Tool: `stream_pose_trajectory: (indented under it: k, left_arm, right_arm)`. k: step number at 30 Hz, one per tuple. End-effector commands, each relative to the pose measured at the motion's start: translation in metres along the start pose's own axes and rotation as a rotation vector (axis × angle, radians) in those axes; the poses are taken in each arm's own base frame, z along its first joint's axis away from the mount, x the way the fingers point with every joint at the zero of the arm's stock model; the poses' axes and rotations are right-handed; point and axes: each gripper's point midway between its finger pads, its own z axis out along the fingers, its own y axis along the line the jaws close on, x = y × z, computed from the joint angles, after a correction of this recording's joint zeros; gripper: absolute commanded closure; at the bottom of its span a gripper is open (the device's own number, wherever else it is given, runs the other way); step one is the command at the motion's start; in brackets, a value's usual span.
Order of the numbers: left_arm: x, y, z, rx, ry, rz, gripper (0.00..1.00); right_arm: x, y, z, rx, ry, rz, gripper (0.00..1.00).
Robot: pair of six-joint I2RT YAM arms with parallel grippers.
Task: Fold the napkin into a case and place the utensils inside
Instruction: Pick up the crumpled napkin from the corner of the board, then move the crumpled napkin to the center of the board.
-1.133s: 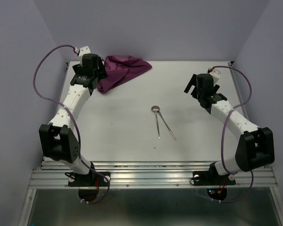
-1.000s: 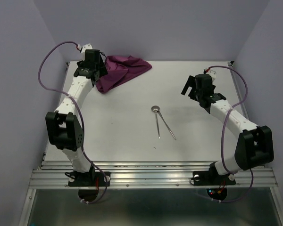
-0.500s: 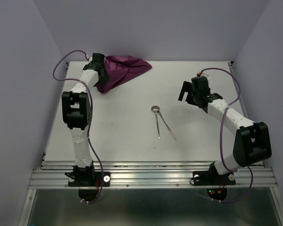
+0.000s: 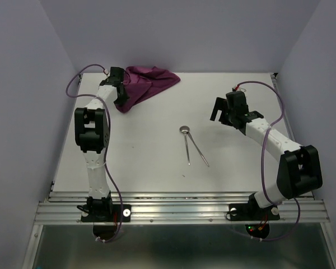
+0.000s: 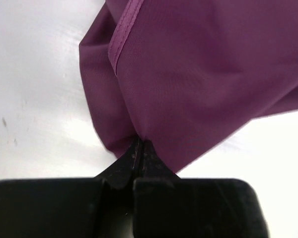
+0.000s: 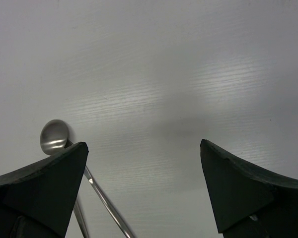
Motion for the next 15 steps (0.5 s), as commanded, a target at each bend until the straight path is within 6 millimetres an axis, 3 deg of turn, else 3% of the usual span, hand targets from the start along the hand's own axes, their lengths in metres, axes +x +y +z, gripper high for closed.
stream_pose_trajectory:
  k: [1, 3, 4, 6, 7, 9, 10, 11, 13, 14, 15]
  left_arm:
    - [-0.047, -0.02, -0.092, 0.124, -0.168, 0.018, 1.0]
    - [-0.034, -0.025, -0.109, 0.159, -0.154, 0.049, 1.0]
    - [-0.036, -0.032, -0.134, 0.201, -0.183, 0.063, 1.0]
    - [-0.013, -0.031, -0.144, 0.217, -0.153, 0.084, 1.0]
    - [-0.011, -0.036, -0.165, 0.254, -0.174, 0.089, 1.0]
    - [0.02, -0.032, -0.167, 0.255, -0.124, 0.104, 1.0]
    - [0.025, -0.032, -0.18, 0.272, -0.137, 0.108, 1.0]
    - [0.05, -0.032, -0.177, 0.273, -0.092, 0.118, 1.0]
    - [0.069, -0.031, -0.188, 0.29, -0.077, 0.118, 1.0]
    - [0.092, -0.03, -0.185, 0.288, -0.032, 0.121, 1.0]
    - [0.102, -0.029, -0.186, 0.29, -0.015, 0.122, 1.0]
  right_arm:
    - [-0.016, 0.019, -0.017, -0.06, -0.037, 0.009, 0.0]
    - [-0.018, 0.018, -0.018, -0.058, -0.042, 0.003, 0.0]
    - [-0.02, 0.015, -0.018, -0.039, -0.05, 0.003, 0.0]
    - [-0.023, 0.015, -0.02, -0.033, -0.058, 0.009, 0.0]
    - [-0.024, 0.016, -0.02, -0.036, -0.06, 0.011, 0.0]
    - [-0.027, 0.019, -0.02, -0.048, -0.061, 0.011, 0.0]
    - [-0.03, 0.021, -0.02, -0.052, -0.065, 0.012, 0.0]
    - [-0.03, 0.022, -0.018, -0.054, -0.062, 0.01, 0.0]
    - [-0.028, 0.028, -0.016, -0.068, -0.055, 0.0, 0.0]
    - [-0.026, 0.028, -0.014, -0.068, -0.048, -0.004, 0.0]
    - [-0.023, 0.032, -0.013, -0.078, -0.039, -0.014, 0.0]
